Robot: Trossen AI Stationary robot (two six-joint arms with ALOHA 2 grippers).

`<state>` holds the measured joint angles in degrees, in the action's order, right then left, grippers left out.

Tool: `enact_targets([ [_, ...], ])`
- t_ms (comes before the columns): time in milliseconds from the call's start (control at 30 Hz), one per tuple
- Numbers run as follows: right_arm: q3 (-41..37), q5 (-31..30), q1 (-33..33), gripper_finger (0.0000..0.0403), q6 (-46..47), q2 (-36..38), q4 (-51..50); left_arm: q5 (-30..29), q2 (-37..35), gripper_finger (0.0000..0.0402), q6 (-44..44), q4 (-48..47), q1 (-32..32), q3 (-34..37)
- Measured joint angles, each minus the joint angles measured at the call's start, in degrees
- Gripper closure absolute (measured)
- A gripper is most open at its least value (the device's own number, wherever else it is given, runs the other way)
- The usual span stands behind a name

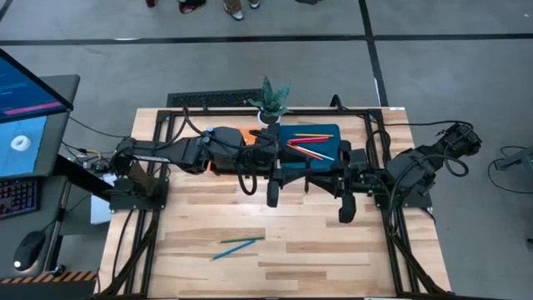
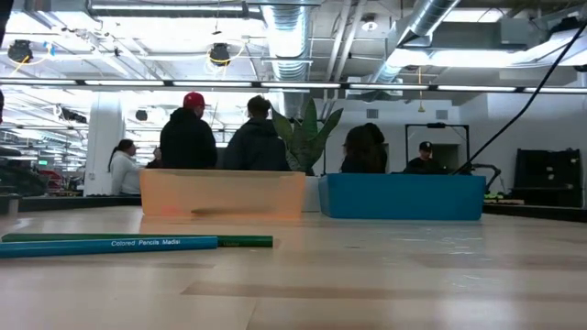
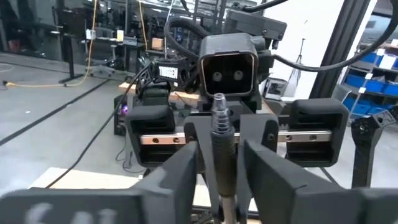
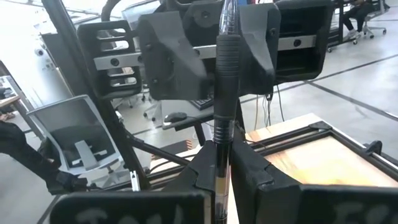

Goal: Sort pens & pencils
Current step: Put the black pen into the orange bin

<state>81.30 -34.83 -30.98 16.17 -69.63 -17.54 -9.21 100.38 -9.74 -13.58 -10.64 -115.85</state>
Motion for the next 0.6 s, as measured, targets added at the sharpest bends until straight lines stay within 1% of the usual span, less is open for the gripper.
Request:
enact_targets([
  [167,0.01,0.26,0.01,0.0359,-0.69,0.00,0.02,2.54,0.00,0.0347,-0.02,0.13,0.16,0.00],
  [267,0.02,0.29,0.00,0.0359,-1.43,0.00,0.00,2.78,0.00,0.0377,-0.55,0.10,0.14,0.00],
  [433,0.07,0.26,0.00,0.0353,-1.49,0.01,0.07,2.80,0.02,0.0378,-0.56,0.72,0.14,0.00],
  [500,0.07,0.29,0.00,0.0338,-2.49,0.02,0.22,2.75,-0.21,0.0378,0.09,0.57,0.14,0.00],
  [600,0.95,0.27,-0.32,0.0301,-3.05,0.24,-0.26,1.20,-1.84,0.0377,2.04,-1.36,0.11,0.02],
])
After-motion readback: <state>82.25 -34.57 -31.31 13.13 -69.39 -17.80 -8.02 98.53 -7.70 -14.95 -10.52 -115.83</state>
